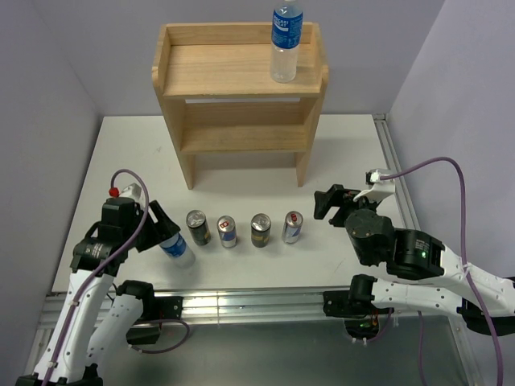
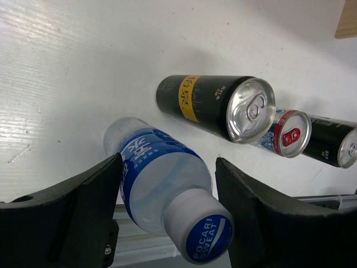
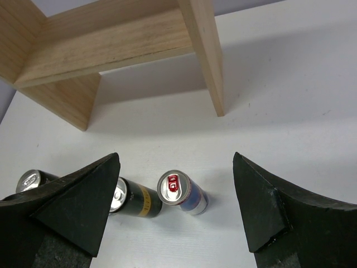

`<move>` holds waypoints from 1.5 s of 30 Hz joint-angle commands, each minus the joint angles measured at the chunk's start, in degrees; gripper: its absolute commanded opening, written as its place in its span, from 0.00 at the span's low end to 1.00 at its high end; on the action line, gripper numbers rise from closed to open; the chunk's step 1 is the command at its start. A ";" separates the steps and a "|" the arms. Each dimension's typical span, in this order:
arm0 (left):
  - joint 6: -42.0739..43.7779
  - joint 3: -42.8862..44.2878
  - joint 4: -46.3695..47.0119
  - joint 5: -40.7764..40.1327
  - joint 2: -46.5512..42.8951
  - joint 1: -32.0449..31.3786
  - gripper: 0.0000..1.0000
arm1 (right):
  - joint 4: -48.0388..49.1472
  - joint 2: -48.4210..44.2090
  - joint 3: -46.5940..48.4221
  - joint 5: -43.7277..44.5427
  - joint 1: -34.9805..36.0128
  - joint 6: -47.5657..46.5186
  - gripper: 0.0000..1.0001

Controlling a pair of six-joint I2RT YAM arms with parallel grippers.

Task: Place and organize the beverage onto the shelf

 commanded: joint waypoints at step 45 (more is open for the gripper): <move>6.56 36.38 2.00 -5.93 18.92 -0.66 0.00 | 31.35 16.85 1.48 -24.97 1.16 -26.76 1.00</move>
